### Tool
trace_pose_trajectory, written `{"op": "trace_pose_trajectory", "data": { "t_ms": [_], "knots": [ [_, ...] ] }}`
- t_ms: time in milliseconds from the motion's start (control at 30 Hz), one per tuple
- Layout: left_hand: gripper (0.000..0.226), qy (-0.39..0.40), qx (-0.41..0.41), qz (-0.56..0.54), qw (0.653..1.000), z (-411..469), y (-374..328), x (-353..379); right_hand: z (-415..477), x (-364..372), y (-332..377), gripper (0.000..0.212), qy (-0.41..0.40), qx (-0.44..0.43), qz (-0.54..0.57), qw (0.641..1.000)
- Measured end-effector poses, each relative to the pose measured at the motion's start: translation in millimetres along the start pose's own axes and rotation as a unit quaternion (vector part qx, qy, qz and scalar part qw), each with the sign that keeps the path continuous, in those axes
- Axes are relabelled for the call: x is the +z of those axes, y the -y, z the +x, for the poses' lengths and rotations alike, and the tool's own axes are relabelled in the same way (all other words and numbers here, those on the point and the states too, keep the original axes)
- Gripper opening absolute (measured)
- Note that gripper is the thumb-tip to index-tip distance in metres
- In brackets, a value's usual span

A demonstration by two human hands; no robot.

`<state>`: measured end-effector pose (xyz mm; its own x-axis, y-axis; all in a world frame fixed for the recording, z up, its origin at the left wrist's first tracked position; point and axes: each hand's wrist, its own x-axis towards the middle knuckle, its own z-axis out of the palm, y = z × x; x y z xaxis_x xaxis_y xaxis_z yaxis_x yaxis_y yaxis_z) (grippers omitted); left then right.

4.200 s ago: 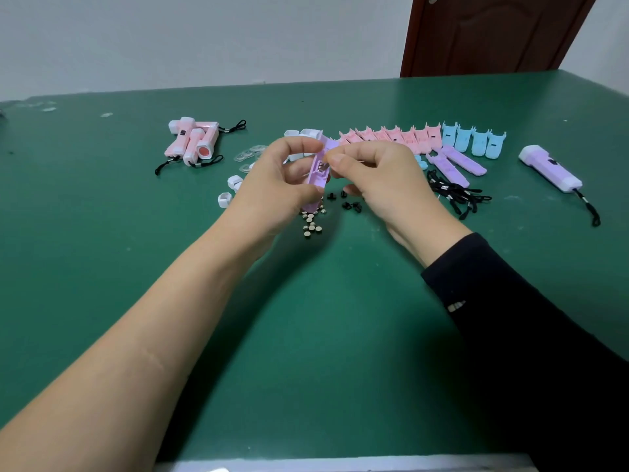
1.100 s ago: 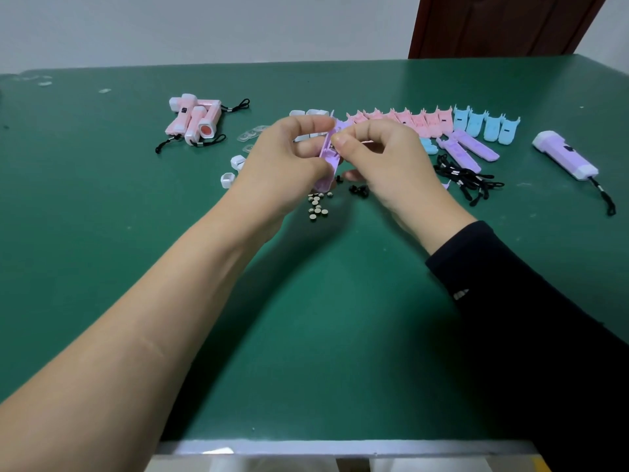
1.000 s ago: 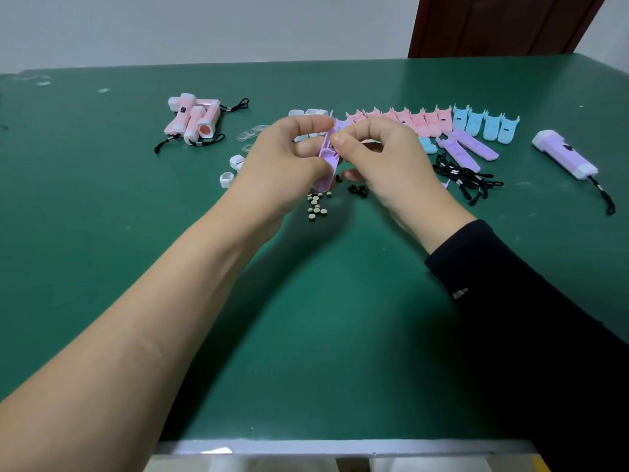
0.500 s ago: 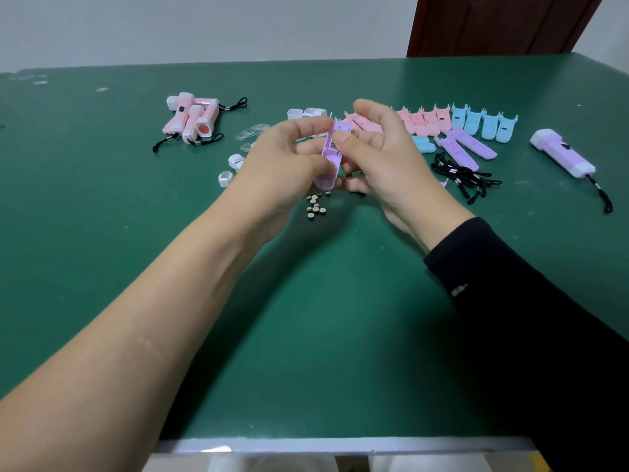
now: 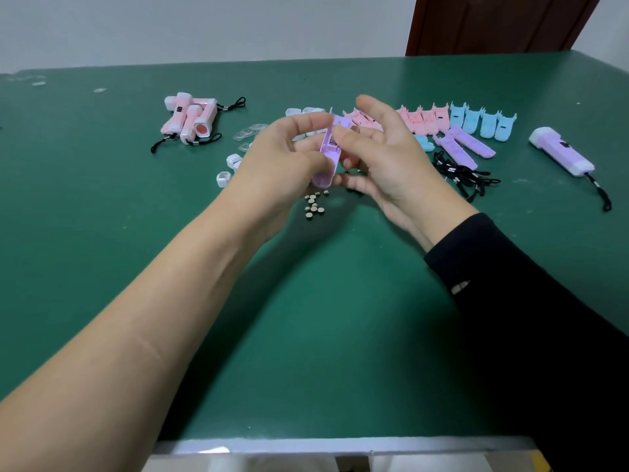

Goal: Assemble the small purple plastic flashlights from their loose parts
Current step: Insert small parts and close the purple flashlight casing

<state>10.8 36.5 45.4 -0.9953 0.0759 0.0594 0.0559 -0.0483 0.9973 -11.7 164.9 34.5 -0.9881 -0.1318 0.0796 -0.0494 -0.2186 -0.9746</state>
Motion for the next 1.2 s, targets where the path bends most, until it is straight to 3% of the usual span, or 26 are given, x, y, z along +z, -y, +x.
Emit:
{"op": "trace_pose_trajectory", "data": {
  "t_ms": [200, 533, 867, 1200],
  "knots": [
    [0.046, -0.008, -0.01, -0.054, 0.998, 1.2, 0.0, -3.4, 2.1, -1.6, 5.3, 0.037, -0.021, 0.017, 0.019, 0.999],
    [0.046, 0.052, -0.091, -0.102, 0.989, 1.5, -3.7, -2.8, 4.0, -6.3, 7.0, 0.009, -0.043, -0.029, -0.076, 0.996],
    [0.033, 0.057, -0.069, -0.099, 0.991, 2.5, -1.3, -3.3, 3.0, -5.6, 8.6, 0.016, -0.054, -0.072, -0.078, 0.993],
    [0.024, 0.043, -0.187, -0.172, 0.966, 7.8, 4.5, -6.7, 6.1, -8.0, 0.0, 0.013, -0.057, -0.03, -0.12, 0.991]
  ]
}}
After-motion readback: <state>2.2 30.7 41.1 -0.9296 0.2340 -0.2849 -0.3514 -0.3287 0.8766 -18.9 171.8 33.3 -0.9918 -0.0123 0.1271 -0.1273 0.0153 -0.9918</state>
